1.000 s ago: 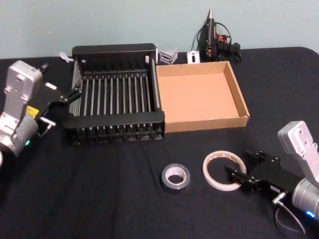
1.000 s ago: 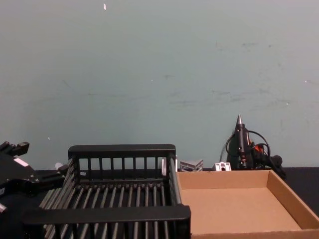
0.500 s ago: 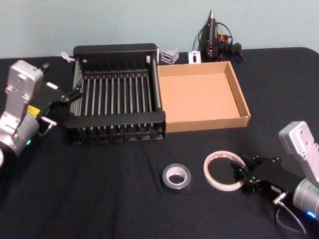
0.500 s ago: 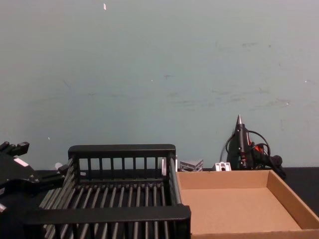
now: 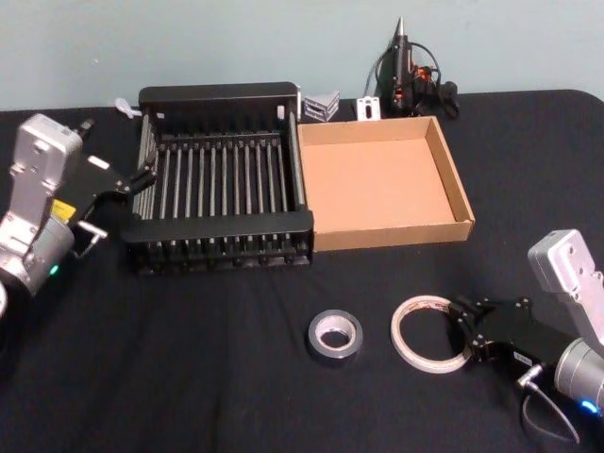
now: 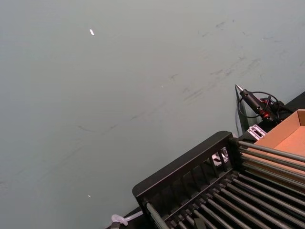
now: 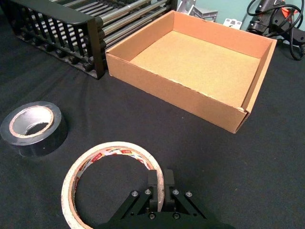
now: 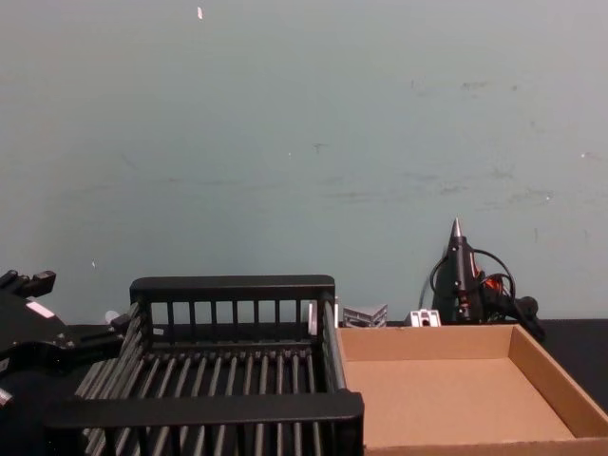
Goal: Pick up the white tape and place it into the black box , Pick up the silver tape and place it into the brown box.
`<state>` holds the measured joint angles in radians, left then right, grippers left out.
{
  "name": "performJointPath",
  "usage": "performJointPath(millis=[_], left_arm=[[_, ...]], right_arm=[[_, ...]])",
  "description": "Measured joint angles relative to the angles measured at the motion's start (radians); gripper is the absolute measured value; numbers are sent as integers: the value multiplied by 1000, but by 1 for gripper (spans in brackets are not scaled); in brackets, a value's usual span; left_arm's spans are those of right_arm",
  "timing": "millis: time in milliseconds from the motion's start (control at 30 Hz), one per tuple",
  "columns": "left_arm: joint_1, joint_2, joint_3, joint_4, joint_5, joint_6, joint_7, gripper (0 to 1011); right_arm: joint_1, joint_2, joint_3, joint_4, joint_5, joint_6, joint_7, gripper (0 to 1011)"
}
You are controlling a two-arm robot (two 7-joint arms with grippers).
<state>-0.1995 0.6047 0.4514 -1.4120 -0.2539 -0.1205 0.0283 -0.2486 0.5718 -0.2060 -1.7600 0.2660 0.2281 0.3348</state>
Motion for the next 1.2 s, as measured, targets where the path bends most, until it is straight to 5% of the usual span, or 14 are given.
performJointPath(millis=[733, 1200], left_arm=[[0, 0, 0, 0, 0, 0, 0, 1001], [0, 0, 0, 0, 0, 0, 0, 1001]], right_arm=[[-4, 32, 34, -72, 45, -65, 61, 82], [122, 16, 17, -68, 43, -63, 48, 82]])
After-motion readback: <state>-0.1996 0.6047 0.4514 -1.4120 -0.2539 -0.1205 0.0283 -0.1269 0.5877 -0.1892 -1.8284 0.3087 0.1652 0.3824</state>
